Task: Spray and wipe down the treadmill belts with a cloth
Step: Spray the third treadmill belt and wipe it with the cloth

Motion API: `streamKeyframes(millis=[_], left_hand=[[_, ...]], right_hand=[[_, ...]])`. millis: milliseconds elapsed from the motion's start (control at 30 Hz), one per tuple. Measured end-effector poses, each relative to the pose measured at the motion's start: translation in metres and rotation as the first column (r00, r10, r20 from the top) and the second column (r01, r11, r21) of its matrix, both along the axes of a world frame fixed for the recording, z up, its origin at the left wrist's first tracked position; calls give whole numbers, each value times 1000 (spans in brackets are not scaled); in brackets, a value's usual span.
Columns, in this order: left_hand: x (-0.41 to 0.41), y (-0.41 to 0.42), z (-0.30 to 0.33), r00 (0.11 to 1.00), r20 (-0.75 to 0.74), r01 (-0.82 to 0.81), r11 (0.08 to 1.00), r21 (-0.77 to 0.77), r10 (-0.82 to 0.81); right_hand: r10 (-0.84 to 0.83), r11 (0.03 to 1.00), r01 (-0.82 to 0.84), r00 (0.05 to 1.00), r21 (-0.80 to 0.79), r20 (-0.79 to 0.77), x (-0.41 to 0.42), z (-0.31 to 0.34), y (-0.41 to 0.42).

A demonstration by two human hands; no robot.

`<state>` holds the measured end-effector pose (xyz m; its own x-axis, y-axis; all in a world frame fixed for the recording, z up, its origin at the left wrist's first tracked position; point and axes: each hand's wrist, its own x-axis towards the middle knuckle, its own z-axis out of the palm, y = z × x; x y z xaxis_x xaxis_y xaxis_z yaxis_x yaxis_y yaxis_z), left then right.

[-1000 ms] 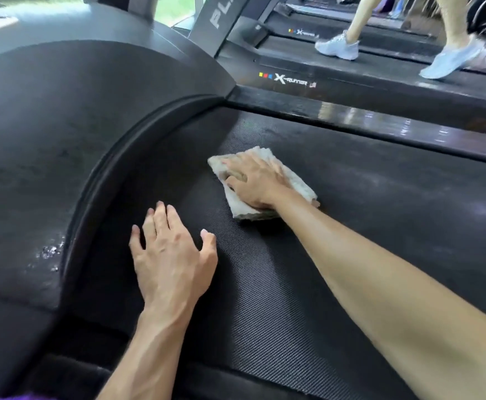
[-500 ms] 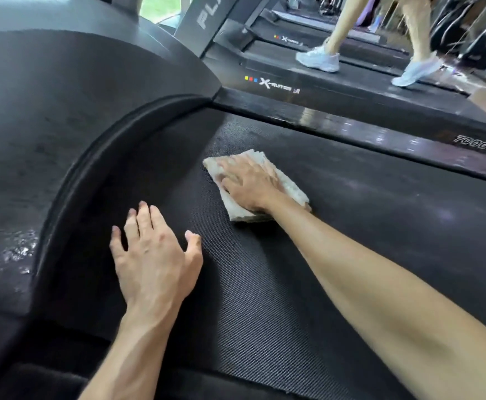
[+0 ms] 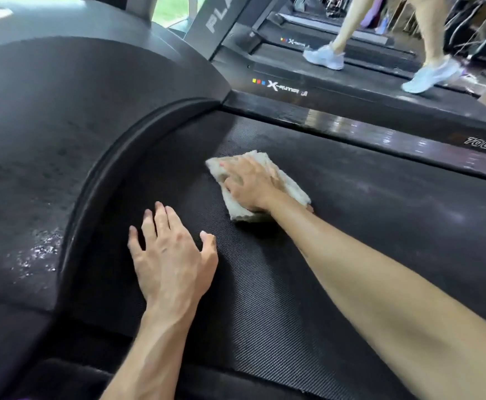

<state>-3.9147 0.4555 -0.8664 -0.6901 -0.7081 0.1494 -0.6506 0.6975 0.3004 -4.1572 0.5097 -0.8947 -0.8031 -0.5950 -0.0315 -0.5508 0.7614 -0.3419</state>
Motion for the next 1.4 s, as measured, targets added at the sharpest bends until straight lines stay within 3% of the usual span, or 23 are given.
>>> streamKeyframes(millis=[100, 167, 333, 400, 533, 667, 767, 867, 967, 1133, 1267, 1400], left_hand=[[2, 0, 0, 1000, -16, 6, 1000, -6, -6], [2, -1, 0, 1000, -28, 6, 1000, -7, -7], [1, 2, 1, 999, -36, -6, 1000, -14, 5], [1, 2, 1, 1000, -31, -6, 1000, -13, 6], [2, 0, -1, 1000, -27, 3, 1000, -14, -4], [3, -1, -3, 999, -32, 9, 1000, -6, -9], [3, -2, -5, 999, -34, 12, 1000, -16, -12], [1, -2, -8, 999, -39, 22, 1000, -21, -23], [2, -3, -11, 1000, -22, 21, 999, -33, -21], [1, -2, -2, 999, 39, 20, 1000, 10, -20], [1, 6, 8, 999, -37, 20, 996, 85, -17], [-22, 19, 17, 993, -36, 117, 989, 90, -114]], right_hand=[[189, 982, -190, 979, -8, -71, 35, 7, 41], [203, 979, -204, 976, -9, -79, 41, 16, 68], [-103, 989, 117, 985, 94, -138, 3, 34, 32], [-128, 982, 149, 976, 117, -174, 7, 41, -6], [115, 992, -109, 985, 57, -126, 42, 31, -35], [198, 980, -195, 976, 39, -93, 63, 35, 22], [52, 998, -49, 996, 49, -66, 56, 37, 63], [-67, 992, 83, 986, 95, -155, 54, 34, 72], [-200, 978, 206, 968, 25, -153, 63, 35, 70], [-232, 970, 235, 971, 56, -56, 64, 37, 73], [-344, 938, 345, 939, 35, -27, 60, 33, 78], [-374, 926, 376, 926, 27, -42, 51, 30, 81]])
